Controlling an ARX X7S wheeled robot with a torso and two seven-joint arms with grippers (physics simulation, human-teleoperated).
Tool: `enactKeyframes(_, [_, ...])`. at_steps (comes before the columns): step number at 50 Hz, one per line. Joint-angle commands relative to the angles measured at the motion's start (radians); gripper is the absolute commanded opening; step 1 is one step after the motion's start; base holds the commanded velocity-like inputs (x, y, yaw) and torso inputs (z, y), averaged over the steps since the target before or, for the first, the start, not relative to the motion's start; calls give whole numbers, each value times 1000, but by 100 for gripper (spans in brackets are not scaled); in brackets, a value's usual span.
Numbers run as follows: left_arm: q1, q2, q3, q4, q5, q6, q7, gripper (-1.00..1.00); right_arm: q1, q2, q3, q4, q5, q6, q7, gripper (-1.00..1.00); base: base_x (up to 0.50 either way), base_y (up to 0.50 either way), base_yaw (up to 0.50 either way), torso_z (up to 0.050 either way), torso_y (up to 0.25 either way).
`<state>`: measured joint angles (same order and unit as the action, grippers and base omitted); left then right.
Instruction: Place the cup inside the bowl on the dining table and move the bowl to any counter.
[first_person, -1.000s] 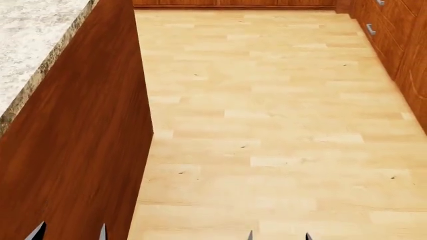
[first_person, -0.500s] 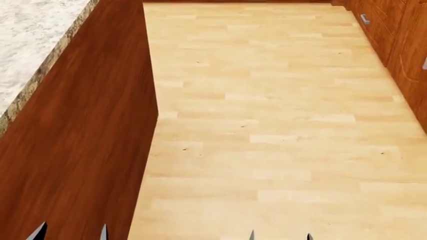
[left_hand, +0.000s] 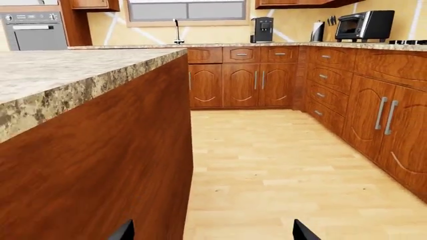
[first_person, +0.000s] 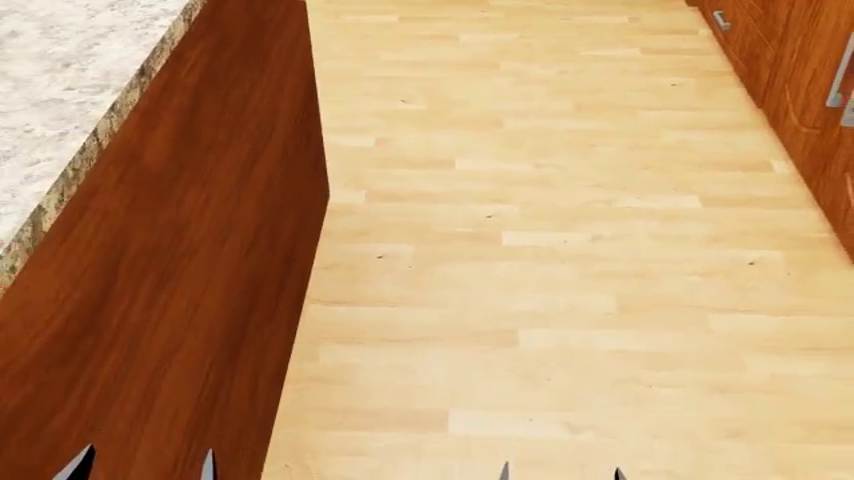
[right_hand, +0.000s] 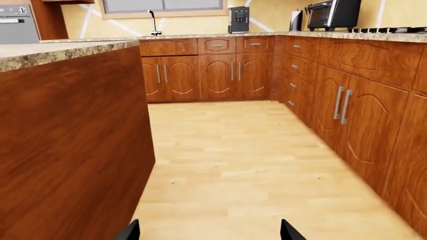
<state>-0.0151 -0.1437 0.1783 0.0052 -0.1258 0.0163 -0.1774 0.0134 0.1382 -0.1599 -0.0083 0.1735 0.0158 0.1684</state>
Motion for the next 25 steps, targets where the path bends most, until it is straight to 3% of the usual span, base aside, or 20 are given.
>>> enactKeyframes(1, [-2, -8, 8, -1, -7, 1, -7, 100, 2, 7, -9, 1, 8, 0, 8, 100, -500, 86, 0, 0, 0])
enactKeyframes(11, [-3, -12, 16, 1, -12, 0, -15, 100, 3, 14, -19, -1, 9, 5, 17, 100, -500, 100, 0, 0, 0])
enactKeyframes(25, [-2, -21, 25, 2, -20, 3, -21, 100, 3, 22, -26, -1, 20, -1, 20, 100, -500, 317, 0, 0, 0])
